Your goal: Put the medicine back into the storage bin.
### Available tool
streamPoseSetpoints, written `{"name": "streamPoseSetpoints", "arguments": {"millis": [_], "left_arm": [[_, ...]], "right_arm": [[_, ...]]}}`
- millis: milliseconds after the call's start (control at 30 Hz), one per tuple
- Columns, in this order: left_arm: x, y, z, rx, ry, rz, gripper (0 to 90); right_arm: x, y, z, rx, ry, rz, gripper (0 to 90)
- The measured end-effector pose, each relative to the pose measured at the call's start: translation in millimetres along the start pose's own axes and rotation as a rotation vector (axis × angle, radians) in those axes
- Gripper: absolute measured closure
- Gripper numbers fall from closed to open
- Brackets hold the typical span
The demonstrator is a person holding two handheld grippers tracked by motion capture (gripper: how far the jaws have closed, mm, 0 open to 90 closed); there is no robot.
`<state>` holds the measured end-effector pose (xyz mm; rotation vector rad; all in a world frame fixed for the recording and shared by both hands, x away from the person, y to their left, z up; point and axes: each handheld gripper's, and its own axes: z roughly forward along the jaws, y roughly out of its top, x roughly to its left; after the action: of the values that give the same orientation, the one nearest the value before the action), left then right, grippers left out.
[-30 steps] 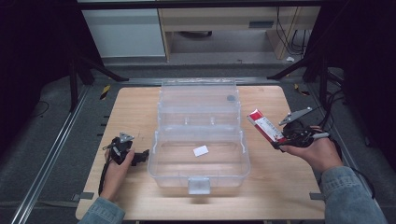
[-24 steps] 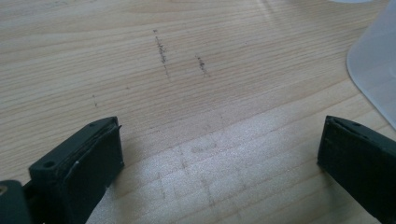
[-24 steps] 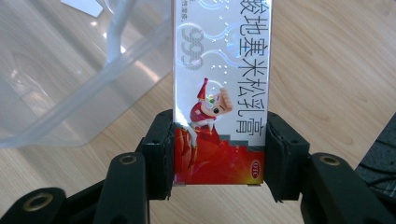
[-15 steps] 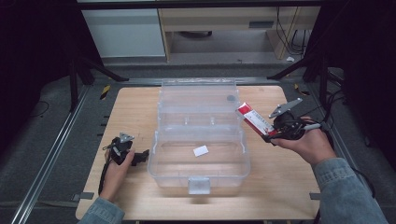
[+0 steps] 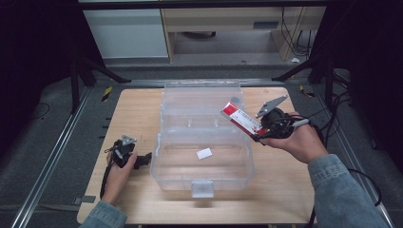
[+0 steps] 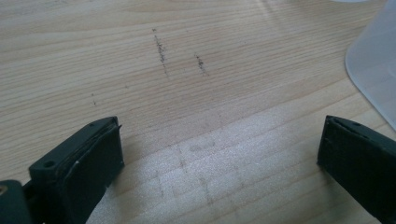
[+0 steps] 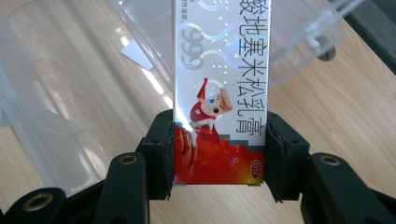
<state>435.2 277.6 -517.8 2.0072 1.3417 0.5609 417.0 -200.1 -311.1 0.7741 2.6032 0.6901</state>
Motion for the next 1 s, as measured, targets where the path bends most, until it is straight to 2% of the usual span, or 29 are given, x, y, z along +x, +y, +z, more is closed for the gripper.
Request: {"name": "streamPoseSetpoints", "arguments": {"millis": [67, 467, 1000], "left_arm": [[0.0, 0.0, 0.0, 0.000, 0.001, 0.001, 0.0], [-0.3, -0.2, -0.2, 0.000, 0.002, -0.001, 0.0], [-0.2, -0.1, -0.1, 0.000, 0.002, 0.000, 0.0]], "right_arm": [[6.2, 10.9, 3.8, -0.004, 0.011, -0.035, 51.5], [33.8, 42.9, 25.9, -0.002, 0.078, -0.133, 51.5], [67.0, 66.7, 47.5, 0.027, 0.149, -0.222, 51.5]]}}
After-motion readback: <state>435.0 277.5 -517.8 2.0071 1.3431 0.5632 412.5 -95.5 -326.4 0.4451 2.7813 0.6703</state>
